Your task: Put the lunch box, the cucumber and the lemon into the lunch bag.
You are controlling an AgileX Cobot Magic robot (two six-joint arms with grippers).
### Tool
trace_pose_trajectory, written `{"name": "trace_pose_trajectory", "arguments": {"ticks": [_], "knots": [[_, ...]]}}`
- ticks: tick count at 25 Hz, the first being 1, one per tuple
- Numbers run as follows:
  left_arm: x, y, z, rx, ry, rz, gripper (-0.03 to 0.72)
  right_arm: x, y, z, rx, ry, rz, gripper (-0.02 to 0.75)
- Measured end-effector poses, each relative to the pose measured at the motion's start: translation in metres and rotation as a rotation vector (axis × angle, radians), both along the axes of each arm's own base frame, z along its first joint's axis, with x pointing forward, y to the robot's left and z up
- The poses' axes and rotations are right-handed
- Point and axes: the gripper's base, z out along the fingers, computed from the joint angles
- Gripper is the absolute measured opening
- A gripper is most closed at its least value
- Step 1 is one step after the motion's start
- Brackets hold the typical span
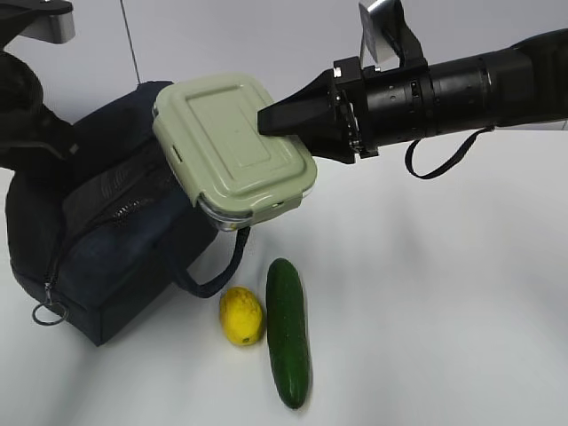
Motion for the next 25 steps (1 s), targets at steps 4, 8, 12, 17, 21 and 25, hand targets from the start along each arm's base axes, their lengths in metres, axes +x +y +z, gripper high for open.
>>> {"name": "trace_pose_trajectory", "arguments": {"ticks": [4,8,12,17,21,25], "knots": [[-0.001,-0.001,0.000,-0.006,0.003,0.012,0.008,0.000,0.000,0.000,-0.002,0.000,0.003,0.382],[-0.001,-0.002,0.000,-0.009,0.004,0.014,0.008,-0.001,0.000,-0.002,-0.025,-0.003,0.017,0.382],[-0.001,-0.003,0.000,-0.031,0.011,0.019,0.008,-0.002,-0.001,-0.004,-0.050,-0.008,0.031,0.382],[-0.001,-0.004,0.000,-0.043,0.014,0.021,0.008,-0.003,0.001,-0.008,-0.063,0.002,0.045,0.382],[-0.001,-0.005,0.000,-0.047,0.016,0.023,0.008,-0.001,0.010,-0.027,-0.068,0.057,0.070,0.382],[-0.001,-0.005,0.000,-0.048,0.016,0.023,0.007,-0.003,0.024,-0.042,-0.076,0.094,0.102,0.382]]}}
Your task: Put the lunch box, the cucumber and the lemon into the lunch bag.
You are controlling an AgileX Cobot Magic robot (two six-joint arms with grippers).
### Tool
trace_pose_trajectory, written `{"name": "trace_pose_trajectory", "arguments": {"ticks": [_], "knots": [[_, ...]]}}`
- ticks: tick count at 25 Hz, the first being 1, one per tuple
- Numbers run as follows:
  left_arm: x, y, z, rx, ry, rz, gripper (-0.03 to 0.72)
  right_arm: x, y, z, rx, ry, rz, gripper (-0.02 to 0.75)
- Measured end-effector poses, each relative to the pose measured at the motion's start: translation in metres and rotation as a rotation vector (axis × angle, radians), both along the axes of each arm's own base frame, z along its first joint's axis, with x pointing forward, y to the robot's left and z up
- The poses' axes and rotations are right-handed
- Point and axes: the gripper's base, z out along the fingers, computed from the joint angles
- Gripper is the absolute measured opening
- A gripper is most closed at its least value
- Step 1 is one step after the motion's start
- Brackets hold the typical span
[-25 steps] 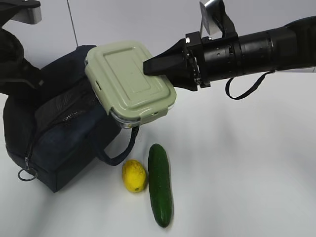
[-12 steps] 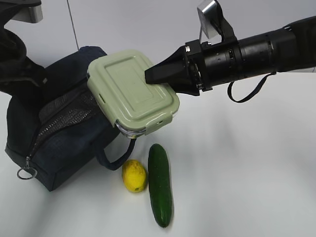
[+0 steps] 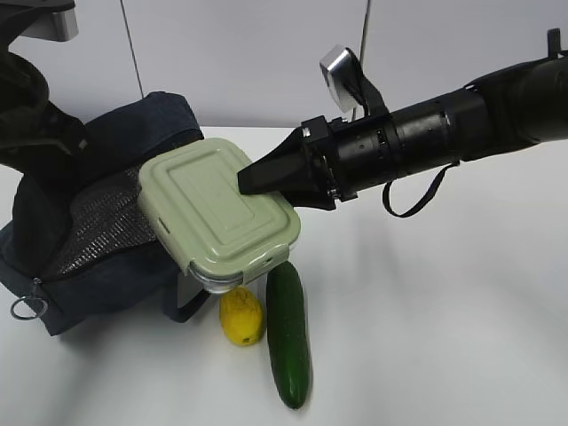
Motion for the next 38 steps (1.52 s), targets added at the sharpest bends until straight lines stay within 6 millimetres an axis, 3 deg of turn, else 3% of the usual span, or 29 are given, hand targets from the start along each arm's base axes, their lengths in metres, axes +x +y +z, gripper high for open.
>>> {"name": "trace_pose_trajectory", "arguments": {"ticks": [8,22,38], "knots": [[-0.002,-0.004,0.000,-0.037,0.015,-0.015,0.007,0.008,0.010,-0.016,0.032,0.050,-0.013,0.382],[-0.005,-0.009,0.000,-0.091,0.050,-0.048,0.007,0.024,0.033,0.008,0.032,-0.065,-0.085,0.382],[-0.001,-0.013,-0.007,-0.108,0.082,-0.048,0.007,0.025,0.070,0.003,-0.027,-0.116,-0.266,0.381]]}}
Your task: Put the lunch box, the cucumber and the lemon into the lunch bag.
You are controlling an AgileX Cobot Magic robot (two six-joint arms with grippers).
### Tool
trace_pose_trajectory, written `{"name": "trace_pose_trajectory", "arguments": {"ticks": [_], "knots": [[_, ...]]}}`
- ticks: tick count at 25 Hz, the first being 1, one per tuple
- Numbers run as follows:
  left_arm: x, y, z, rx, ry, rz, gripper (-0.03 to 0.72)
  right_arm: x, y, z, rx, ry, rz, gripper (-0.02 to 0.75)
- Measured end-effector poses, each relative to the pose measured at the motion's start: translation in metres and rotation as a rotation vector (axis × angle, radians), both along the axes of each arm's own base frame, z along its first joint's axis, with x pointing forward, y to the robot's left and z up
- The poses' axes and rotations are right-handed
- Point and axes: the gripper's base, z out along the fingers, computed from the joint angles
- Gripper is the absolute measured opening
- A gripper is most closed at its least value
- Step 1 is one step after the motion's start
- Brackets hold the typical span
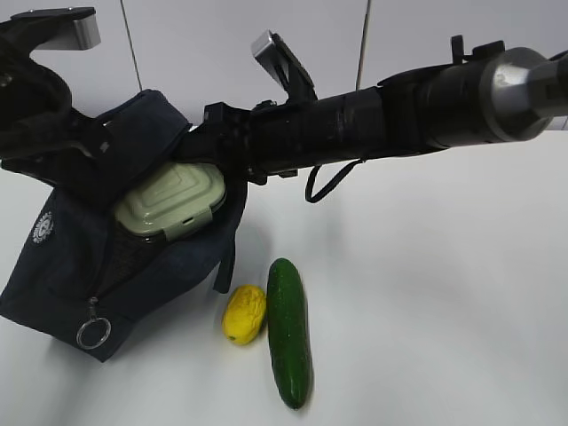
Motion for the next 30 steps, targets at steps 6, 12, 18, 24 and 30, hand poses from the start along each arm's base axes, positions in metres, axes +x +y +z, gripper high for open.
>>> {"name": "trace_pose_trajectory", "arguments": {"ticks": [6,12,18,24,30], "knots": [[0.000,0.000,0.000,-0.005,0.002,0.001,0.007,-0.003,0.015,-0.019,0.004,0.038,-0.001,0.380],[0.001,-0.001,-0.001,-0.010,0.004,0.000,0.007,-0.009,0.029,-0.038,-0.019,0.062,0.038,0.380],[0.002,-0.005,-0.003,-0.044,0.012,-0.002,0.006,-0.011,0.037,-0.039,-0.023,0.043,0.059,0.380],[0.002,-0.006,-0.002,-0.060,0.015,-0.003,0.006,-0.004,0.053,-0.053,-0.026,0.041,0.074,0.380],[0.002,-0.006,-0.002,-0.062,0.016,-0.003,0.006,-0.001,0.060,-0.064,-0.032,0.048,0.081,0.380]]}}
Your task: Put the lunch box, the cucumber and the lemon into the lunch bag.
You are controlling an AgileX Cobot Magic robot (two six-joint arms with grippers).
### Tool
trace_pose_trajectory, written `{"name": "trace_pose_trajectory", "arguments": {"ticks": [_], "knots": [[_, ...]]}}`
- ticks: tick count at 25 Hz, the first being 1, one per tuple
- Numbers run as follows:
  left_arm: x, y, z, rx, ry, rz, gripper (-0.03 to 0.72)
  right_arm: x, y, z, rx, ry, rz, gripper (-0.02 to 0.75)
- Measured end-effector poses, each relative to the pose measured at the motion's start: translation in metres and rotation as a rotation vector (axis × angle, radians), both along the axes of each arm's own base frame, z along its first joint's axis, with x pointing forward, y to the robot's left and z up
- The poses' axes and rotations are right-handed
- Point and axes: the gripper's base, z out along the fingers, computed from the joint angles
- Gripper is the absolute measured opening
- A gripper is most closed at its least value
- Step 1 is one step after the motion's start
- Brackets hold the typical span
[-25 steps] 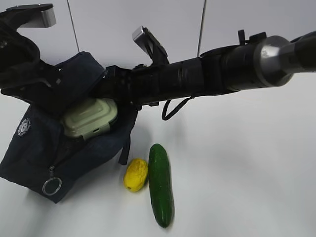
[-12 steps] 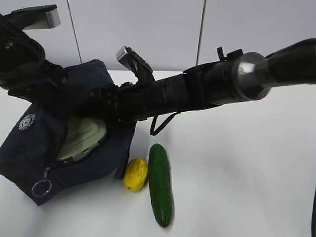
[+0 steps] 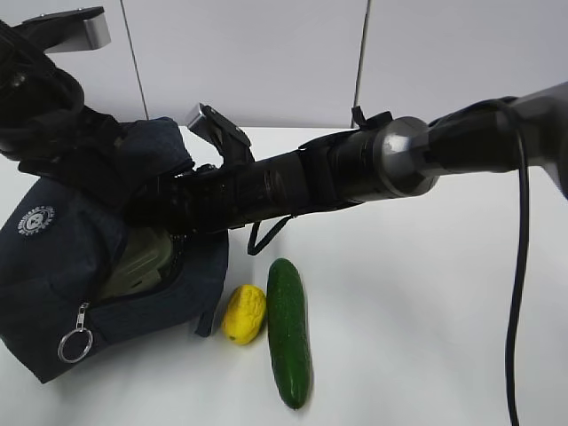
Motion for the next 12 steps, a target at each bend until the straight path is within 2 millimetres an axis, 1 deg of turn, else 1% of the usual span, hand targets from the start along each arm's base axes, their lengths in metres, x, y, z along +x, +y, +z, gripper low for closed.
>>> {"name": "trace_pose_trajectory", "arguments": {"ticks": [4,9,12], "knots": [[0.002,-0.001,-0.004,-0.003,0.015,0.002,0.006,0.000,0.000,-0.008,-0.007,0.014,-0.001,0.380],[0.005,-0.004,-0.011,-0.014,0.043,0.006,0.006,0.001,0.000,-0.009,-0.008,0.017,-0.001,0.380],[0.006,-0.005,-0.012,-0.016,0.044,0.007,0.006,0.001,0.000,-0.009,-0.008,0.017,-0.001,0.380]]}}
